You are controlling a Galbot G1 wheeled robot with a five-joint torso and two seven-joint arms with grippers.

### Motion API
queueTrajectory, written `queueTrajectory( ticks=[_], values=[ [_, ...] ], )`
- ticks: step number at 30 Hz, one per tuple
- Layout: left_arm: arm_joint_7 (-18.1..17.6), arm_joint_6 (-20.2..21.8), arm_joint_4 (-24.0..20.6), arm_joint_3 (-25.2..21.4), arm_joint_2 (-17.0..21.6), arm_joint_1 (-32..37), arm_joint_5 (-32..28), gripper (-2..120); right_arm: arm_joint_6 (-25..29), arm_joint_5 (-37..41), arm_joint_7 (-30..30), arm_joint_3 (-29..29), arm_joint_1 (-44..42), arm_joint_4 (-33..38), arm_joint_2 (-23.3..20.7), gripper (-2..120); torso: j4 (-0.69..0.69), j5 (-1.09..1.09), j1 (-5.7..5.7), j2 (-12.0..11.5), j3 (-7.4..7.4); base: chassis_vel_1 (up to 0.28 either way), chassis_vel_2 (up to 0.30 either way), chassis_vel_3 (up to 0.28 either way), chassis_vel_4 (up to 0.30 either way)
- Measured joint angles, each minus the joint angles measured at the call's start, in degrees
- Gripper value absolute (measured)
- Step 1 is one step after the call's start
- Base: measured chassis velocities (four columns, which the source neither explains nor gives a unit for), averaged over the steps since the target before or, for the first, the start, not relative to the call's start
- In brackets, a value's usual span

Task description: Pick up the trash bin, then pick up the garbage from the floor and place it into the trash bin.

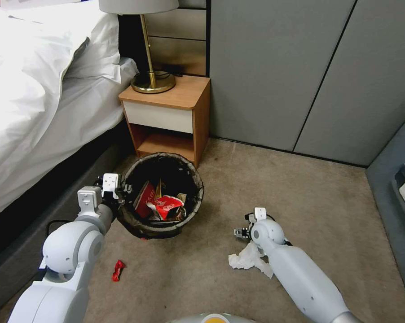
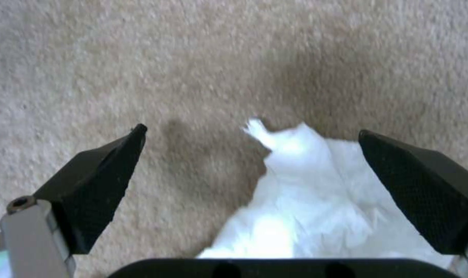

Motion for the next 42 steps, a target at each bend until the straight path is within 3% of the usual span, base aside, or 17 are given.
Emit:
queueTrajectory(
  ticks=[26, 32, 42],
  values=[
    [0.2, 0.0, 0.8, 0.3, -0.4, -0.8, 0.1, 0, 0.2, -3.3, -0.7, 2.0, -4.0, -0.4, -0.8, 100, 0.0, -0.04, -0.01, 0.0, -0.02, 0.0, 0.0, 0.0, 0.0],
    [0.3, 0.0, 0.8, 0.3, -0.3, -0.7, 0.2, 0, 0.2, -3.6, -0.9, 1.5, -4.0, 0.1, -0.8, 91, -0.02, -0.03, -0.01, 0.0, -0.02, 0.0, 0.0, 0.0, 0.0],
    [0.4, 0.0, 1.1, 0.4, -0.1, -1.0, 0.5, 0, 0.0, -0.3, 1.5, 0.5, -5.4, 4.2, -2.3, 64, 0.01, 0.05, 0.0, 0.0, 0.01, 0.0, 0.0, 0.0, 0.0]
  ],
)
